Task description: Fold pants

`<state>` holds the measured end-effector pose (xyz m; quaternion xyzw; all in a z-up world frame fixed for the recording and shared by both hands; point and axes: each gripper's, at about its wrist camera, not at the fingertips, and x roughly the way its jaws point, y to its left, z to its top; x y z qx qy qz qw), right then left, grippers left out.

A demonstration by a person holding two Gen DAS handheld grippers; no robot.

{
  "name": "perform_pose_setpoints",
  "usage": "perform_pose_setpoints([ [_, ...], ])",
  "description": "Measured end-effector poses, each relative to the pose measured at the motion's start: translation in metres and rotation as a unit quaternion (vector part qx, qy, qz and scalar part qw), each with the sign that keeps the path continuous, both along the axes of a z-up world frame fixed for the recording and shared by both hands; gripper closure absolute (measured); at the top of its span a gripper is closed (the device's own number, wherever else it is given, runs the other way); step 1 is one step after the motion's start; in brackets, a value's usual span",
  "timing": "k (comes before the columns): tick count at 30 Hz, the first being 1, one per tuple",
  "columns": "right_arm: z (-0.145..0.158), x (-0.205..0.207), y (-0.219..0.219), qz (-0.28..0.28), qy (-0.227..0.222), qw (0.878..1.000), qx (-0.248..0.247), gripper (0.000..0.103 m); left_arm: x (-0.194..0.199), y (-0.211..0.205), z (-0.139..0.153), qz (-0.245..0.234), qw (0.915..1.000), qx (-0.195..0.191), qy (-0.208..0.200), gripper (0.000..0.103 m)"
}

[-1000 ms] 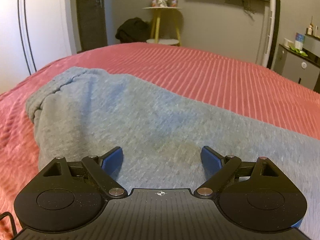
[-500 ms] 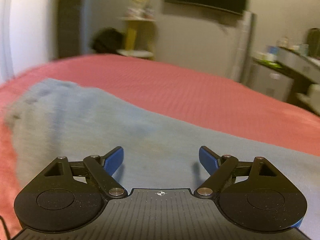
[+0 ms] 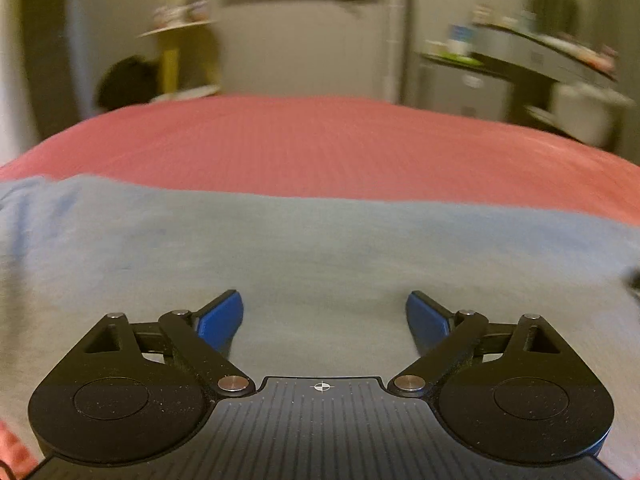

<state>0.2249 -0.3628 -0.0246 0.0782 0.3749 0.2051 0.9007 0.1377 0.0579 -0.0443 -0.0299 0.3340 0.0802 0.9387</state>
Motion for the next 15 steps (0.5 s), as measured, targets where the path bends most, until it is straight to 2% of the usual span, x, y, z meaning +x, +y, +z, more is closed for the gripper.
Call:
perform_pose_setpoints([
  [3, 0.0, -0.016, -0.008, -0.03, -0.036, 0.998, -0.051, 0.078, 0.007, 0.042, 0.001, 0.09, 0.9958, 0.008, 0.011, 0.005],
  [4, 0.0, -0.019, -0.013, -0.039, -0.04, 0.996, -0.063, 0.078, 0.007, 0.062, 0.001, 0.149, 0.9886, 0.013, 0.018, 0.005],
  [6, -0.001, -0.022, -0.022, -0.065, -0.038, 0.995, -0.058, 0.078, -0.002, 0.094, 0.004, 0.258, 0.965, 0.044, 0.016, 0.006],
  [7, 0.0, -0.022, -0.025, -0.077, -0.037, 0.995, -0.059, 0.078, -0.007, 0.108, 0.005, 0.297, 0.9534, 0.054, 0.017, 0.009],
  [9, 0.001, -0.02, -0.024, -0.087, -0.037, 0.993, -0.071, 0.078, -0.016, 0.125, 0.009, 0.331, 0.9425, 0.043, 0.006, 0.018],
  [10, 0.001, -0.02, -0.022, -0.087, -0.038, 0.992, -0.077, 0.078, -0.02, 0.126, 0.013, 0.335, 0.9415, 0.035, -0.002, 0.025],
  [11, 0.0, -0.02, -0.021, -0.087, -0.038, 0.992, -0.081, 0.078, -0.026, 0.124, 0.019, 0.333, 0.9424, 0.028, -0.011, 0.026],
  [12, -0.002, -0.02, -0.021, -0.086, -0.039, 0.992, -0.085, 0.078, -0.028, 0.121, 0.025, 0.319, 0.9472, 0.015, -0.027, 0.023],
  [14, -0.001, -0.017, -0.015, -0.087, -0.039, 0.992, -0.087, 0.078, -0.039, 0.113, 0.036, 0.27, 0.9605, -0.026, -0.06, 0.011],
  [15, -0.001, -0.013, -0.01, -0.088, -0.039, 0.992, -0.085, 0.078, -0.043, 0.111, 0.041, 0.266, 0.9617, -0.027, -0.062, 0.011],
])
